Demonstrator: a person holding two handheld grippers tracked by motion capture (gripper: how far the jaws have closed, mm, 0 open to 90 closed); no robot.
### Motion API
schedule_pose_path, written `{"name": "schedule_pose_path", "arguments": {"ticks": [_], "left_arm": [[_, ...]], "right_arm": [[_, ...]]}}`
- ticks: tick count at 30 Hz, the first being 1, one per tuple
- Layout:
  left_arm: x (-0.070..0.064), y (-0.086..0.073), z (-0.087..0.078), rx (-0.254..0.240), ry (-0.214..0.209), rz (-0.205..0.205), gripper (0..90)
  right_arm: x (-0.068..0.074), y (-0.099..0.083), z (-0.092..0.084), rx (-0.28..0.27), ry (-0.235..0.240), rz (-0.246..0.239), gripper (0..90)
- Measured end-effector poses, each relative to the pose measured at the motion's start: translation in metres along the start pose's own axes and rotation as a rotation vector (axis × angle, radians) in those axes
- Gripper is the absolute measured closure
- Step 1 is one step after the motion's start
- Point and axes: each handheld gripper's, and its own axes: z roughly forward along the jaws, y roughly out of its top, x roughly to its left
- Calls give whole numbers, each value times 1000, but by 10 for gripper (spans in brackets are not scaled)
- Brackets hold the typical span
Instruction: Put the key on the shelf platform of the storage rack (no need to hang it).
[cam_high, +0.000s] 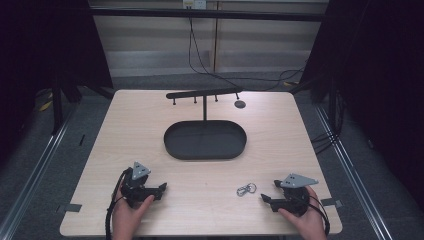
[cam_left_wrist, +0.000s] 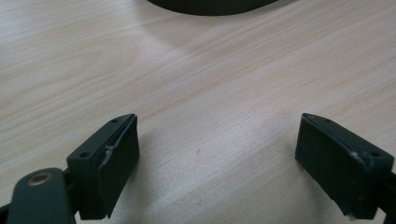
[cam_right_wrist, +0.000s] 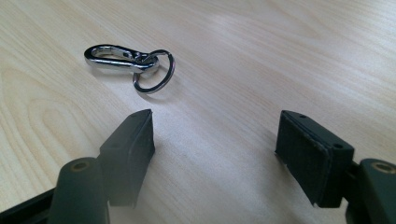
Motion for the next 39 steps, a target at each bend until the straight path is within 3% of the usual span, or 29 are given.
{"name": "schedule_pose_path", "arguments": {"ticks": [6, 13, 19, 25, 39], "left_arm": [[0, 0, 0, -3, -1, -7, 134], [0, 0, 0, -2, 0, -2, 134], [0, 0, 0, -3, -1, -3, 134], [-1, 0, 0, -6, -2, -9, 134], [0, 0, 0, -4, -1, -4, 134]], "right_arm": [[1, 0, 1, 6, -22, 21, 236], [5, 2, 3, -2, -18, 17, 283], [13, 11, 10, -2, 33, 16, 331], [22, 25, 16, 8, 73, -11, 438], [29, 35, 25, 55, 88, -61, 570]]}}
